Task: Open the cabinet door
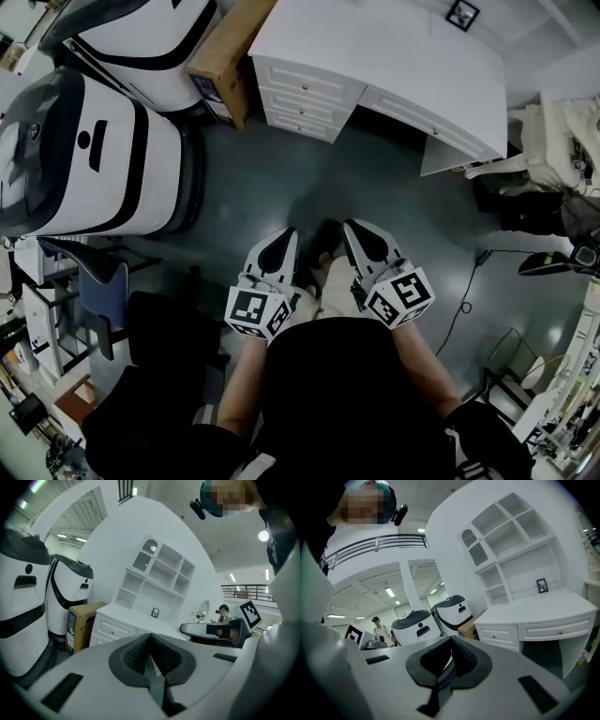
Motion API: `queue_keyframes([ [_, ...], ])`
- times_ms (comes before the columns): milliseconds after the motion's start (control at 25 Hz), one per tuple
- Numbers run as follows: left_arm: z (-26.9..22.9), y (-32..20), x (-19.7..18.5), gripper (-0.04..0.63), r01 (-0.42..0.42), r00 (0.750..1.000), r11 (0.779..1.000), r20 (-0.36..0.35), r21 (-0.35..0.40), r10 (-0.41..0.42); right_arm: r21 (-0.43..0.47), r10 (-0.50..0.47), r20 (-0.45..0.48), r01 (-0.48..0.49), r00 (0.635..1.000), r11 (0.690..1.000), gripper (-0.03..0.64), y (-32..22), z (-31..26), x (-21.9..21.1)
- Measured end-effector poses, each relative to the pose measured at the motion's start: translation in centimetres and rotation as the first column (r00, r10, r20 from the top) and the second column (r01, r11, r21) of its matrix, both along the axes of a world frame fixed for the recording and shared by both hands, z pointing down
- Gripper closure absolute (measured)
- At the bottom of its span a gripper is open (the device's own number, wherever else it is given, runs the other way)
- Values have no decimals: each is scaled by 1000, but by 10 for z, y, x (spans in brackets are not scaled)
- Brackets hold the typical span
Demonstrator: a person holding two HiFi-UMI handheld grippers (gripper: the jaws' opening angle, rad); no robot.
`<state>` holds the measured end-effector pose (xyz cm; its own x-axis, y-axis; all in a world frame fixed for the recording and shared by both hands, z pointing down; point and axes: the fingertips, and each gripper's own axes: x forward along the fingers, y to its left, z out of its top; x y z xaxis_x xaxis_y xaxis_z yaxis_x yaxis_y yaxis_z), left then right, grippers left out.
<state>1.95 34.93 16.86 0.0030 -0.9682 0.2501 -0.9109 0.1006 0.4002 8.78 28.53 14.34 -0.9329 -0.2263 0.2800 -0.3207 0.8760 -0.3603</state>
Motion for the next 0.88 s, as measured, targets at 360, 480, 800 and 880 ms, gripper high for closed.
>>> queue_keyframes([
  [360,26,-60,-19,574,-13,1000,996,-4,-86,12,-40,-8,-40,7,999,999,600,-60,32,-26],
  [480,35,-91,-25,574,-36,999,993,7,-113,37,-31,1,-42,-2,999,1000,598,-89,37,-34],
  [800,52,-191,-36,574,-86,987,992,-145,-96,71,-67,63,-43,-66,997,996,600,-174,65,-42],
  [880,55,-209,-38,574,-88,982,992,-173,-91,72,-72,84,-49,-87,995,994,600,-188,72,-41],
])
